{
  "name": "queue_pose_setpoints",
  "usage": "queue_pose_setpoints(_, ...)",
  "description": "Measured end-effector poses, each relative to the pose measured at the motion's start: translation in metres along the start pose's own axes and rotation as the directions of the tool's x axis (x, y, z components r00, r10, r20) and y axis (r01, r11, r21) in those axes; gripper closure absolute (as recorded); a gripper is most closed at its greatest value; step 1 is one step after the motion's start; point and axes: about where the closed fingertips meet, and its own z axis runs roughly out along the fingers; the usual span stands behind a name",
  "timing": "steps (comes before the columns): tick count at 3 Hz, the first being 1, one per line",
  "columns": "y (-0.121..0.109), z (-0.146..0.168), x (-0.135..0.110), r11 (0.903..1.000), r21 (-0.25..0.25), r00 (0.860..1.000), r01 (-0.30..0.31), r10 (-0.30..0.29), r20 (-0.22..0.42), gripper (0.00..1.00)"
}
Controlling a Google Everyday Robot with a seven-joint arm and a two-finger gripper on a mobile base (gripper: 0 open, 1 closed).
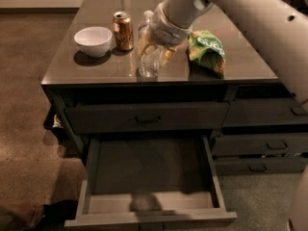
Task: Pick water bottle from middle drawer and place on counter
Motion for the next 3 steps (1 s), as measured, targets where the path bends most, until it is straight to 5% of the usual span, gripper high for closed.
queue_pose_setpoints(3,0.003,0.020,0.017,0.9936,-0.063,0.994,-0.094,0.091,-0.053,0.37)
